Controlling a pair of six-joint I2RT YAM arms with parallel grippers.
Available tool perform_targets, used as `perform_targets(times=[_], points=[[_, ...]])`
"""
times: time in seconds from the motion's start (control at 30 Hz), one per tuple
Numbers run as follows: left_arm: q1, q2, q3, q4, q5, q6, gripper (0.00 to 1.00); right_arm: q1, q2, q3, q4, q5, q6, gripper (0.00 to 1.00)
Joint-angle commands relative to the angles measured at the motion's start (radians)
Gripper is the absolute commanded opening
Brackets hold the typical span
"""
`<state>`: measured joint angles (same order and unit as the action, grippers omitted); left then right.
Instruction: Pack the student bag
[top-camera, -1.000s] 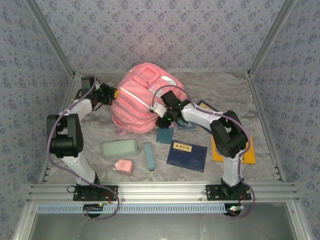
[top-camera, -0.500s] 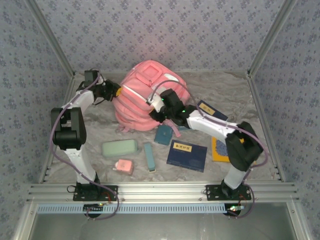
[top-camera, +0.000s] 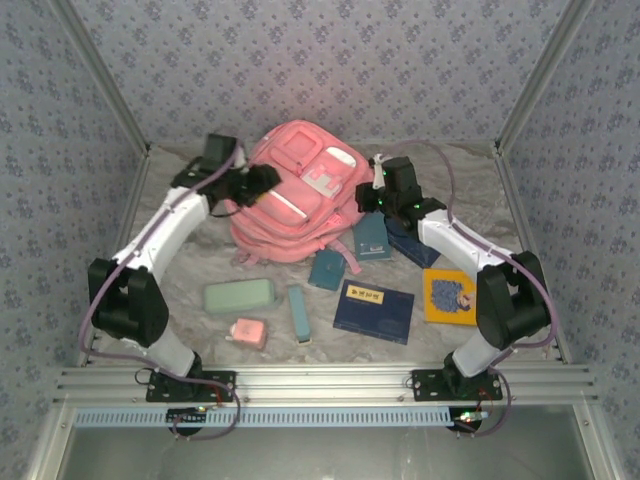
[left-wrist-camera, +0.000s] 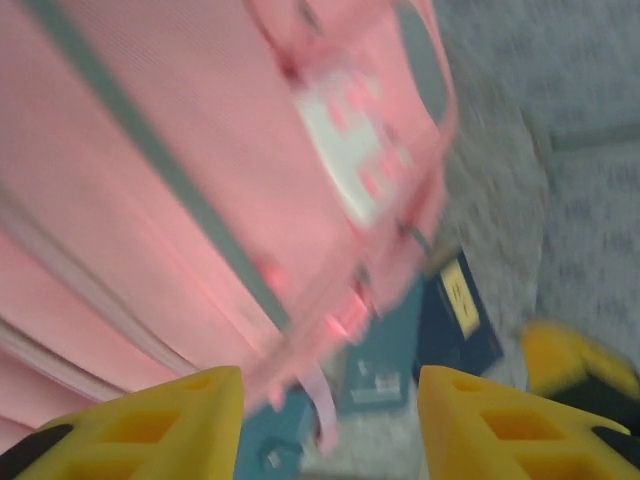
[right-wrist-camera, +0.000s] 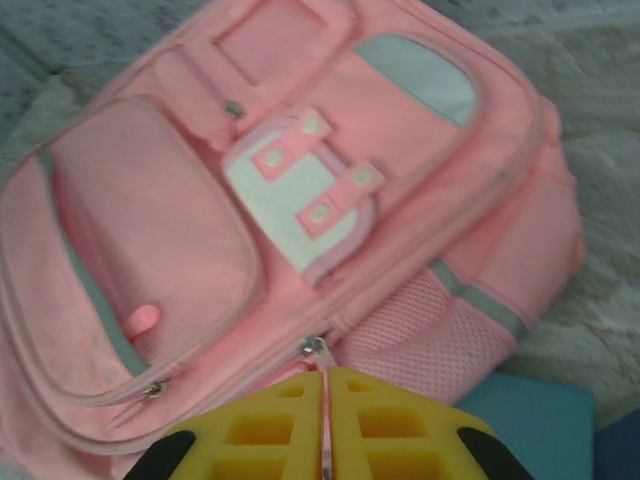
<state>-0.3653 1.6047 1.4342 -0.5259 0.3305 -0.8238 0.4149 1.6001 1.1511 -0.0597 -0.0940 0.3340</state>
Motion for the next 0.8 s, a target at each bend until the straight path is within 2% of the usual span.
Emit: perform_targets(times=[0.0, 0.17, 0.3, 0.77], points=[[-0.15, 0.023, -0.048, -0.108, -0.079, -0.082, 0.5, 0.005, 0.003, 0.033, -0.134, 0.156, 0.121, 0.09], [-0.303, 0.131, -0.032, -0.116, -0.113, -0.2, 0.52, 0.005, -0.006, 0.027, -0.215, 0.313, 0.203, 0.07], [-0.351, 0.238, 0.016, -0.128, -0.133, -0.262, 0.51, 0.007, -0.025, 0.005, -0.24, 0.379, 0.265, 0.06], [-0.341, 0.405, 0.1, -0.09, -0.262, -0.322, 0.43, -0.003, -0.094, -0.092, -0.178, 0.372, 0.278, 0.07]])
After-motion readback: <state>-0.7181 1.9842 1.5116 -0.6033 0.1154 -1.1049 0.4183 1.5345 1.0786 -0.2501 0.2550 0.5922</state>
